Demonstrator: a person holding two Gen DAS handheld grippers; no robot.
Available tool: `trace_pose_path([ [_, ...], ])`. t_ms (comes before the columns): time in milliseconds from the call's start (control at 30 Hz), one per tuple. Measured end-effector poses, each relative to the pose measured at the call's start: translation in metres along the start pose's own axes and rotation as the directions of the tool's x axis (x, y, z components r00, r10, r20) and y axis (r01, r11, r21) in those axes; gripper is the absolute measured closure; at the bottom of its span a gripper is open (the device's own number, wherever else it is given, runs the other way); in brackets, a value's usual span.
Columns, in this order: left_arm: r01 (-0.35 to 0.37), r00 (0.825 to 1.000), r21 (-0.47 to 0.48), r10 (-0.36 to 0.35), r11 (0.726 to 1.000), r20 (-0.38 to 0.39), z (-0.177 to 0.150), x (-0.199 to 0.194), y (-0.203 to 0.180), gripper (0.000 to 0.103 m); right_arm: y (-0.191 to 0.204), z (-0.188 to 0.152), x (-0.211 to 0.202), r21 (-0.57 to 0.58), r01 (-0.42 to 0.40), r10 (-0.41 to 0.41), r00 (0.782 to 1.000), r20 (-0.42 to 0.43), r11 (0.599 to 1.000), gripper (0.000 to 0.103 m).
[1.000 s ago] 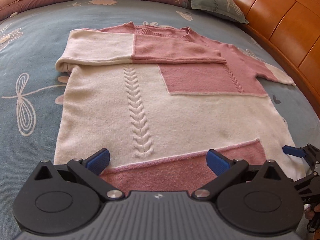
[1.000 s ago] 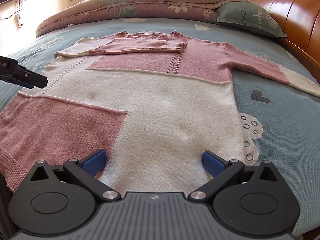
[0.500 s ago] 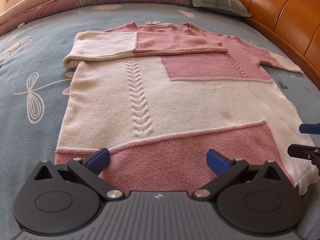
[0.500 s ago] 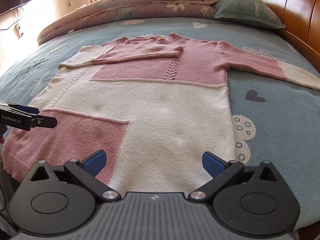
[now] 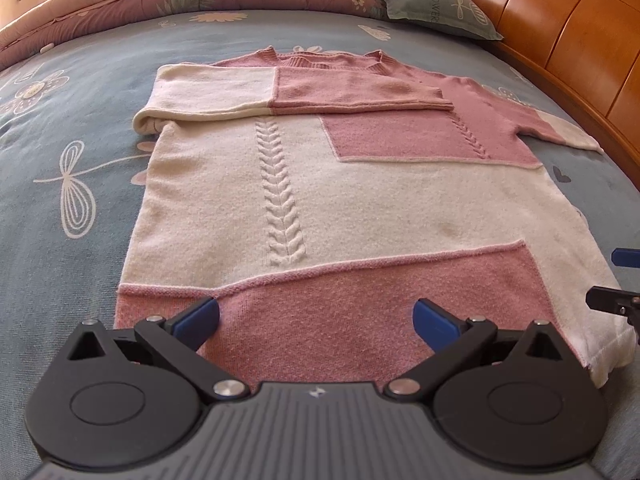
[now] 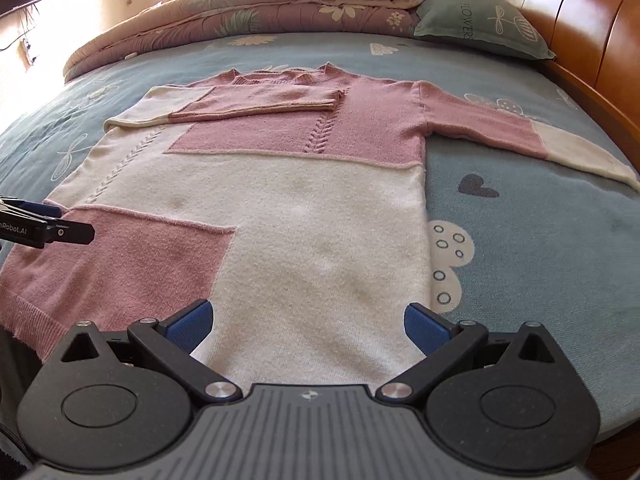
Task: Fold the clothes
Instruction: 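Move the open right tool across the sweater body toward the spread sleeve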
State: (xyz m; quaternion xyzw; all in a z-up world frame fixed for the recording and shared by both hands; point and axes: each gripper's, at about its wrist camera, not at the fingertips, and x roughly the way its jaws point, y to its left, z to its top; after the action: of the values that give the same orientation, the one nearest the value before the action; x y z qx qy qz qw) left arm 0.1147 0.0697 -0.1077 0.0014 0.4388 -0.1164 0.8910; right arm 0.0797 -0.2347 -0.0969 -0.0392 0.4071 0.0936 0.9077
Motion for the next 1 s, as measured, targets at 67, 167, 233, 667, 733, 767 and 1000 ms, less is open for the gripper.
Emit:
trace_pose_path([
  [67,-0.003,1.0,-0.003,0.003,1.0,-0.001,-0.001,-0.001,0.0,0.001,0.007,0.003,0.013,-0.055,0.035,-0.037,0.999,-0.032,0.998,0.0],
  [167,0.015,1.0,0.003,-0.015,1.0,-0.002,-0.001,-0.003,-0.004,0.001,0.014,-0.005,0.022,-0.104,0.041,-0.047,0.997,-0.063,0.994,0.0],
  [233,0.035,0.999,0.011,-0.035,0.999,-0.003,-0.001,-0.005,-0.007,0.001,0.008,-0.011,0.016,-0.065,0.025,-0.029,0.997,-0.07,0.998,0.0],
  [667,0.147,0.989,0.038,-0.147,0.988,-0.017,-0.006,-0.015,-0.021,0.001,0.042,-0.009,-0.003,-0.198,0.004,-0.008,1.0,-0.017,0.98,0.0],
  [733,0.152,0.988,0.02,-0.152,0.988,-0.021,-0.008,-0.016,-0.017,0.001,0.047,-0.007,0.004,-0.203,-0.039,0.03,0.999,-0.044,0.978,0.0],
  [767,0.154,0.988,0.012,-0.154,0.988,-0.023,-0.009,-0.017,-0.015,0.001,0.048,-0.009,0.009,-0.206,-0.044,0.031,0.997,-0.064,0.978,0.0],
  [1000,0.169,0.985,-0.05,-0.171,0.984,-0.038,-0.018,-0.022,0.0,0.001,0.03,-0.018,0.015,-0.077,-0.1,0.096,0.994,-0.047,0.992,0.0],
])
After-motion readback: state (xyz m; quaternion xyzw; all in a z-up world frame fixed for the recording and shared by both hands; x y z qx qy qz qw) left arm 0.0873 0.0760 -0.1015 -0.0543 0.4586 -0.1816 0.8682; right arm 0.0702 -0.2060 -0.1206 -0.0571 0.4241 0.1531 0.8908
